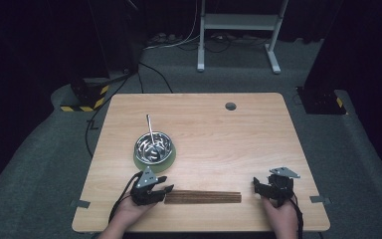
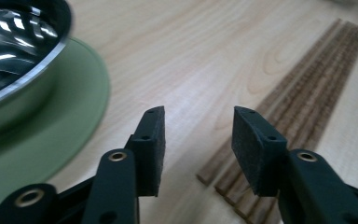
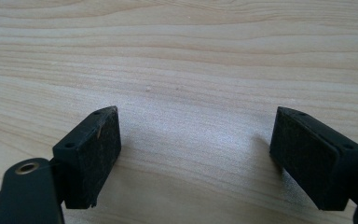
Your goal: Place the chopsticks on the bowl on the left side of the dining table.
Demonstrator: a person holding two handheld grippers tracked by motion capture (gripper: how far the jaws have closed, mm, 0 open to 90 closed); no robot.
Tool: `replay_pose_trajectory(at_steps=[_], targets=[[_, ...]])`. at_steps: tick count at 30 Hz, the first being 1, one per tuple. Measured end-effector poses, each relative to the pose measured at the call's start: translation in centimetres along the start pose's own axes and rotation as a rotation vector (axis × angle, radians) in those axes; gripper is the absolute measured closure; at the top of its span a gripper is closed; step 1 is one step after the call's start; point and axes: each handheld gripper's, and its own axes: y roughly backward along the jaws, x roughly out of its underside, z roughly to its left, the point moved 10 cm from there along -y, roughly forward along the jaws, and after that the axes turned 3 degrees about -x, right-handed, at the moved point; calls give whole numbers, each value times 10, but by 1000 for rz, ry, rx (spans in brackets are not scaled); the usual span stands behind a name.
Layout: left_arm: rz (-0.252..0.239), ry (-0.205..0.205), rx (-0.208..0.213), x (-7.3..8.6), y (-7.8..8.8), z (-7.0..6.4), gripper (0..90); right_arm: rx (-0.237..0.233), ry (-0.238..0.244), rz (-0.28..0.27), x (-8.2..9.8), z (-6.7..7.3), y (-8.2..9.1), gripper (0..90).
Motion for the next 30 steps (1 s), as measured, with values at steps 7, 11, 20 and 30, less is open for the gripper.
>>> replay_pose_trajectory(at_steps=[7, 11, 20, 30], targets=[[31, 6, 15, 6, -3, -1, 609, 0, 0, 0, 0, 0, 0, 160], [30, 12, 11, 6, -5, -1, 623, 1, 0, 0, 0, 0, 0, 160], [46, 5, -4, 7, -6, 0, 640, 1, 0, 0, 0, 0, 0, 160], [66, 42, -54, 9, -8, 7, 643, 1, -1, 0, 0, 0, 0, 160]])
